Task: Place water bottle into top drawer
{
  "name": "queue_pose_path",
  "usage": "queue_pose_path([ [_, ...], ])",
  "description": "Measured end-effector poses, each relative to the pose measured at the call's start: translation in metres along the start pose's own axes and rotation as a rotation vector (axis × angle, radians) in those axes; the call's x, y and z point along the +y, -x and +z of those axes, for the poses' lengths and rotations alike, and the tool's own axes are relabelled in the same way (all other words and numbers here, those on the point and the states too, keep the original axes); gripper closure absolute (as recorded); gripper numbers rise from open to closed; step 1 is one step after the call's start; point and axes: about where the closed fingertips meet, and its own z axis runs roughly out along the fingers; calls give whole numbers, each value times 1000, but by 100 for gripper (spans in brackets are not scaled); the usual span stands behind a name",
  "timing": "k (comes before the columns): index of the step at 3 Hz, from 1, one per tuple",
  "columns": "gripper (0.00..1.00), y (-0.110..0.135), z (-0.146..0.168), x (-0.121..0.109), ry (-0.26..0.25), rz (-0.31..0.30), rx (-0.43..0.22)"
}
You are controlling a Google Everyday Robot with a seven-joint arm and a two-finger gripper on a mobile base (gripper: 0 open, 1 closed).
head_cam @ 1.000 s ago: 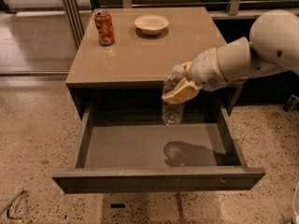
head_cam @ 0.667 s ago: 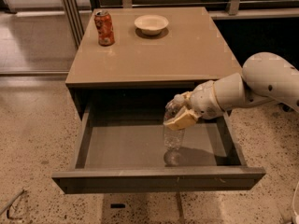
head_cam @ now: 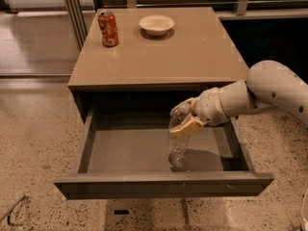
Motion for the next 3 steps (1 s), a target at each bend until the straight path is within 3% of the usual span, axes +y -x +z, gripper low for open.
queue_pose_path([
  [1, 100, -14, 15, -10, 10, -50, -27],
  [3, 100, -45, 38, -18, 35, -51, -38],
])
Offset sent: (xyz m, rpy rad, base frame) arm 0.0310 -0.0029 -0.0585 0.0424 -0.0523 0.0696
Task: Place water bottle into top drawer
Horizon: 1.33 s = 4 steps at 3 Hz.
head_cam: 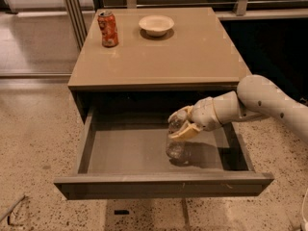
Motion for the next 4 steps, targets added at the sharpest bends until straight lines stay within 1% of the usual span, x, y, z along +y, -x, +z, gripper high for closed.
queue_pose_path([
  [1, 100, -5, 4, 0, 13, 8, 9],
  [2, 81, -5, 4, 0, 13, 8, 9],
  [4, 34, -5, 4, 0, 13, 8, 9],
])
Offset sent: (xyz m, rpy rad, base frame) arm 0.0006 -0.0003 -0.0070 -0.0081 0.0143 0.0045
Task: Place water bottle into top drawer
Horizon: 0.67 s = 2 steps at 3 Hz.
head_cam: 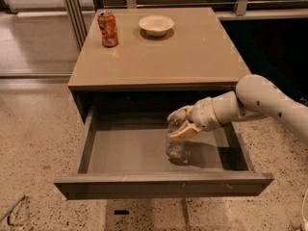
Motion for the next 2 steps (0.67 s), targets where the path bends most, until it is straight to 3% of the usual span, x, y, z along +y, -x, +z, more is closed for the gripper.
queue_pose_path([
  [1, 11, 0, 0, 0, 0, 0, 0],
  [2, 0, 0, 0, 0, 0, 0, 0],
])
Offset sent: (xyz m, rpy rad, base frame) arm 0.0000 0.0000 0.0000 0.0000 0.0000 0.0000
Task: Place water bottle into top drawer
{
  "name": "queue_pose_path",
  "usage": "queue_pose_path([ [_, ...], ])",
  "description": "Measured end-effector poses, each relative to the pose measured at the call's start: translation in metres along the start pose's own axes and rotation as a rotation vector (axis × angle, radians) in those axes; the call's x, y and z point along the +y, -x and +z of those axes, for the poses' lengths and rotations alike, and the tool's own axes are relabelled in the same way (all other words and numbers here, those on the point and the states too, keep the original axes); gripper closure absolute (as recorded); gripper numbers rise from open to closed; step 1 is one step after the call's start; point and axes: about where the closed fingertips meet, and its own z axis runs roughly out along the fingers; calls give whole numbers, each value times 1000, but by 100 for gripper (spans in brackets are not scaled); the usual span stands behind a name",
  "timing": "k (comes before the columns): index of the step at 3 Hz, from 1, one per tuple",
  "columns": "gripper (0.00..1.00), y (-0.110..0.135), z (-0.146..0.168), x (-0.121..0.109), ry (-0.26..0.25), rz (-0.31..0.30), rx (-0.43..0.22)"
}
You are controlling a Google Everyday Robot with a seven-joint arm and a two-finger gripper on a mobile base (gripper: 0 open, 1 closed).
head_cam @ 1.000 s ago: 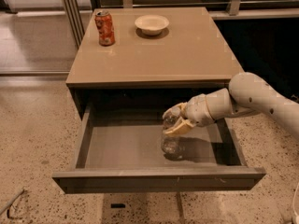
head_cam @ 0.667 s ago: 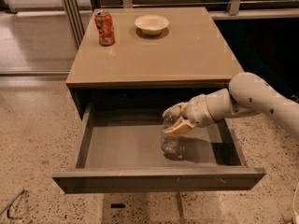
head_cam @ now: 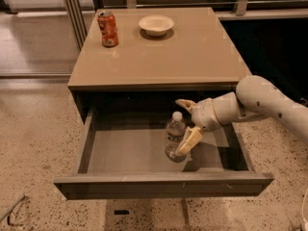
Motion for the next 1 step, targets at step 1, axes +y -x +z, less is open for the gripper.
queue_pose_path([
  [1, 0, 0, 0, 0, 0, 0, 0],
])
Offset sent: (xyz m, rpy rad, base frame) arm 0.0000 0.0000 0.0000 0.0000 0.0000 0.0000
